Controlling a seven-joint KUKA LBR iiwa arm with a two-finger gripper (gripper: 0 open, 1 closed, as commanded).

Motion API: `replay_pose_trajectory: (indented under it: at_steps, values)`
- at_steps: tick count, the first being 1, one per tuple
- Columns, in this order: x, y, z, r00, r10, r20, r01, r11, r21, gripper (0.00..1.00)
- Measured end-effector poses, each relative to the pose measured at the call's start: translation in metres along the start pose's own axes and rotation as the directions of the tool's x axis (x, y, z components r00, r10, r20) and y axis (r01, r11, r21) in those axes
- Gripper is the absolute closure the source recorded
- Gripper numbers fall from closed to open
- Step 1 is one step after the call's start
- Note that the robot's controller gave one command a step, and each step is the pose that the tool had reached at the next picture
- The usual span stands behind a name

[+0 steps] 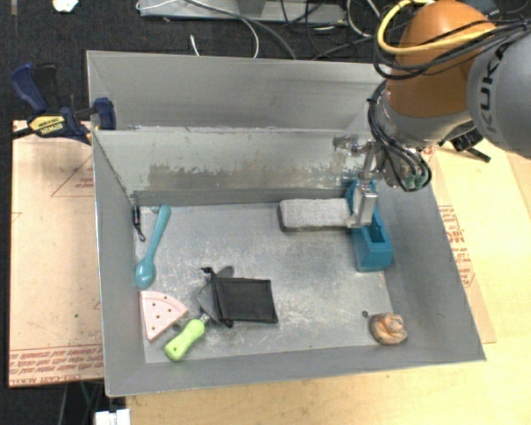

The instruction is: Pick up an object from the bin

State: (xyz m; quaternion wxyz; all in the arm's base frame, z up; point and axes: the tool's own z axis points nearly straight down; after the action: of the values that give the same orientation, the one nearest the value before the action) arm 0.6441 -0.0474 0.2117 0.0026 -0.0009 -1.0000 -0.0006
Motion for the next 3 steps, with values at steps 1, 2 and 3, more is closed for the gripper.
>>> replay_pose_trajectory:
  at_steps: [1, 2, 3]
  values:
    - [-0.001, 0.0, -0.005, 1.0, -0.001, 0.008, 0.001, 1.0, 0.001, 0.0]
    - [0.007, 0.049, 0.05, 0.998, -0.066, 0.011, 0.066, 0.998, 0.001, 0.0]
    - [0.027, 0.055, 0.1, 1.0, -0.016, 0.019, 0.016, 1.0, 0.002, 0.0]
